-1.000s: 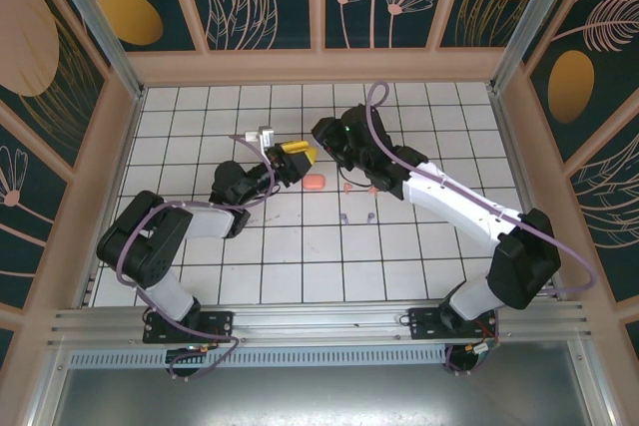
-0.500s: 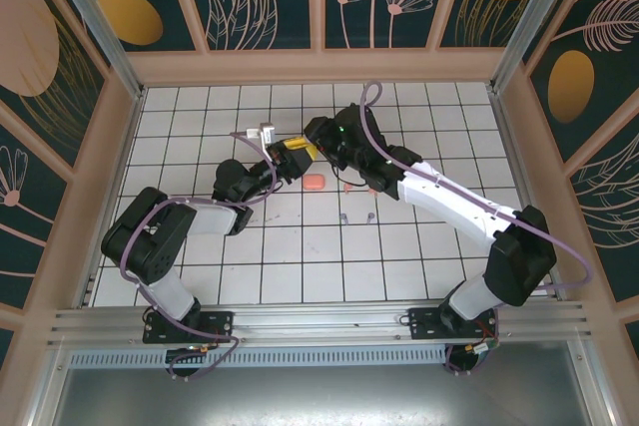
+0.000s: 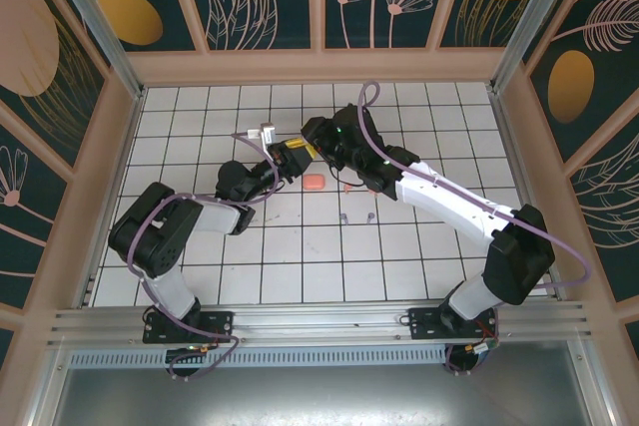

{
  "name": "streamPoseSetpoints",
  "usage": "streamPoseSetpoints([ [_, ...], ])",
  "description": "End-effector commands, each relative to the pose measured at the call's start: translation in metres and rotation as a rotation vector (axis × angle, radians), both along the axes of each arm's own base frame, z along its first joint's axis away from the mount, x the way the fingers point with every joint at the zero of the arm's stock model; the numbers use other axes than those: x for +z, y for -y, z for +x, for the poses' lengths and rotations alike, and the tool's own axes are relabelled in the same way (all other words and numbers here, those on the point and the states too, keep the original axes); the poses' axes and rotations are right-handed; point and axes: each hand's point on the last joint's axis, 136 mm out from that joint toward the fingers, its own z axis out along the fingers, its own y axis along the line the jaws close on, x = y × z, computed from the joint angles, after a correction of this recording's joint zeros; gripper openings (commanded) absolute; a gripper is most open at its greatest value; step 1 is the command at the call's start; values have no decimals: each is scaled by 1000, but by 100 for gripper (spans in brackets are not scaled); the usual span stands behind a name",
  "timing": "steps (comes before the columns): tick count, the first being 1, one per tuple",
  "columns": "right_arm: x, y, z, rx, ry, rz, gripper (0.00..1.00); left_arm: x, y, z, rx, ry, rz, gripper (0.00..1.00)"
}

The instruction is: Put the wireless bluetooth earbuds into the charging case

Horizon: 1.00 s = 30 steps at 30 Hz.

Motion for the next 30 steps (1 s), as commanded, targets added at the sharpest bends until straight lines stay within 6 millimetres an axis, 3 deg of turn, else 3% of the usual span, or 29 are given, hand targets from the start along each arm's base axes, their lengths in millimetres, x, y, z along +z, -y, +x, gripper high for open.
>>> streamPoseSetpoints([
  [1,19,-12,-2,28,29,54,34,20,-1,2,13,51,-70,37],
  [11,16,-11,-2,19,25,47,33,26,-6,2,27,56,-115,46],
  [24,16,-12,-6,25,24,48,33,28,-13,9,71,53,-159,21],
  [30,19,-12,-7,21,30,47,32,32,-16,10,87,57,-182,22],
])
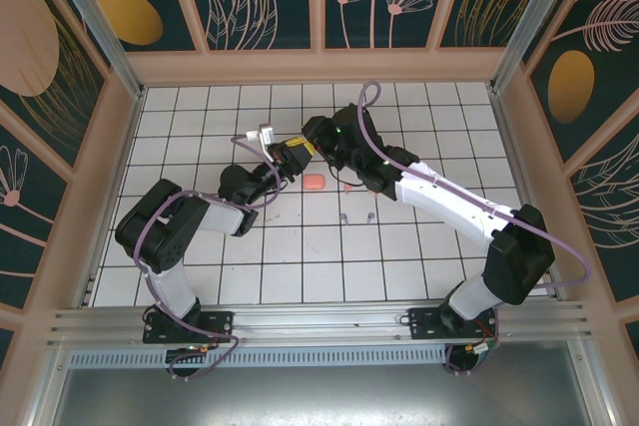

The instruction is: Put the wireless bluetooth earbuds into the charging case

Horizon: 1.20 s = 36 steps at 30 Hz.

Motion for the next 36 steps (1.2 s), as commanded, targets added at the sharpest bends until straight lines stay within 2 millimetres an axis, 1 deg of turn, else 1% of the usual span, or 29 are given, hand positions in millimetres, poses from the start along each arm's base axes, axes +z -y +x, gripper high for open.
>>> streamPoseSetpoints([
  [1,18,-14,-9,45,26,46,32,30,-15,6,56,65,-122,26],
  [3,19,-15,-9,43,26,47,31,31,-17,6,63,66,-131,33],
  [6,18,-15,-9,38,24,47,31,34,-19,7,70,70,-152,40],
  [8,18,-16,-9,39,23,47,31,35,-19,8,68,70,-165,42],
  [11,18,-17,-10,42,22,47,30,35,-19,9,68,68,-181,35],
  [15,17,-17,-11,42,20,46,30,36,-21,9,72,70,-197,20],
  [16,17,-17,-12,42,21,45,30,36,-21,9,69,72,-196,15],
  [19,19,-16,-12,36,26,46,31,37,-19,7,58,74,-195,3],
  [20,21,-15,-12,35,29,47,31,37,-19,7,57,74,-194,0],
  [23,24,-12,-11,25,40,47,32,37,-19,5,53,71,-193,0],
  [24,26,-10,-11,22,44,46,34,36,-19,5,52,68,-192,0],
  [25,27,-9,-10,18,49,45,39,36,-19,5,49,64,-191,0],
  [26,30,-6,-9,13,55,45,43,36,-18,5,45,62,-190,0],
  [27,32,-4,-8,11,63,42,50,36,-19,5,45,57,-189,0],
  [28,37,0,-7,9,77,41,57,35,-18,5,44,51,-185,0],
  [31,54,15,-6,-9,130,24,69,34,-16,5,42,43,-159,0],
  [34,69,33,-10,-37,177,-9,71,34,-13,3,30,40,-126,0],
  [36,74,46,-13,-48,201,-27,71,34,-10,1,14,37,-101,0],
])
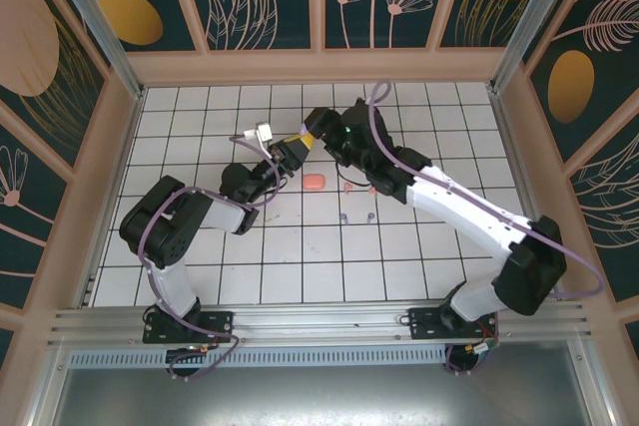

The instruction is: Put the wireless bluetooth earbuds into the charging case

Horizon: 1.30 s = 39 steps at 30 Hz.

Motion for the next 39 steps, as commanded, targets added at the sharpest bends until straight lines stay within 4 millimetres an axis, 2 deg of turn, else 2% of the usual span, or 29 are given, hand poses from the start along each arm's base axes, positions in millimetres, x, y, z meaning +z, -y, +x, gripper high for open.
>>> streamPoseSetpoints([
  [1,34,29,-7,-23,105,-22,71,37,-3,-14,-21,108,-33,0],
  [4,26,48,-12,6,138,-87,72,29,3,-15,-48,82,35,0],
  [5,22,53,-13,25,156,-107,72,37,4,-20,-58,93,47,0],
  [8,7,74,-16,60,201,-175,72,34,10,-23,-98,80,116,0],
  [10,0,84,-20,95,253,-218,71,29,16,-23,-128,61,168,0],
  [13,-9,87,-29,184,349,-301,71,26,25,-26,-186,49,225,0],
  [17,-25,79,-44,324,450,-393,71,17,33,-30,-246,25,287,0],
  [21,-34,71,-58,426,508,-407,70,7,39,-36,-312,6,329,0],
  [24,-39,66,-61,461,523,-405,70,-1,42,-44,-370,-2,345,0],
  [30,-45,59,-56,481,515,-394,69,-5,42,-57,-425,4,356,0],
  [39,-51,48,-42,489,496,-384,66,-3,42,-61,-438,14,364,0],
])
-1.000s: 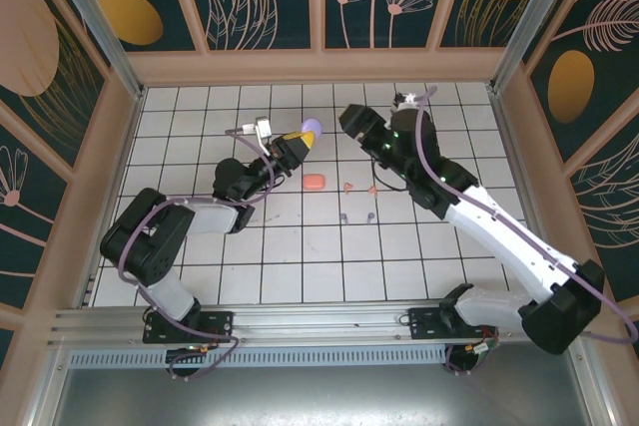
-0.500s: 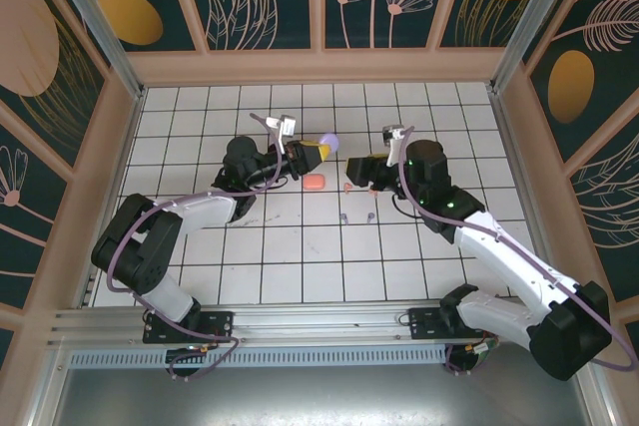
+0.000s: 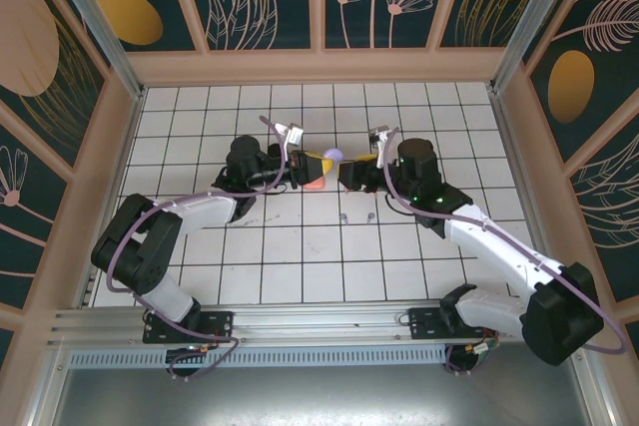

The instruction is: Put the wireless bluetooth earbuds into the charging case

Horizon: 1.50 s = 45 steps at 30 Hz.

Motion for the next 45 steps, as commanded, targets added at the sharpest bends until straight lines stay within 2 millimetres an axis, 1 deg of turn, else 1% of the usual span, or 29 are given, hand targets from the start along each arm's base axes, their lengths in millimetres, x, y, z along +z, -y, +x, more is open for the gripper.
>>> streamPoseSetpoints([
  [1,21,-8,7,21,62,40,66,19,-1,-7,-30,67,-20,0],
  [7,15,-9,15,-2,49,27,63,21,-1,-10,-46,74,-23,0],
  [11,9,-3,22,-34,35,24,61,24,-1,-13,-60,83,-30,0],
  [14,1,-2,22,-42,19,27,59,28,-2,-16,-66,92,-36,0],
  [15,-2,7,28,-68,12,28,59,28,-2,-18,-71,93,-37,0],
  [16,-4,11,31,-81,5,28,58,30,-2,-20,-77,98,-38,0],
  [22,-23,20,36,-121,-46,16,56,39,-5,-25,-86,121,-54,0],
  [24,-25,22,36,-125,-54,16,56,40,-6,-25,-79,124,-55,0],
  [27,-17,23,29,-113,-49,32,56,38,-6,-24,-69,123,-53,0],
  [34,15,16,-9,34,24,132,56,39,-5,-24,-83,117,-75,0],
  [36,21,12,-15,74,33,156,56,41,-4,-26,-95,113,-90,0],
  [40,29,7,-16,107,40,185,55,46,-3,-29,-122,104,-116,0],
  [45,37,2,-14,124,52,203,51,50,-3,-32,-146,93,-136,0],
])
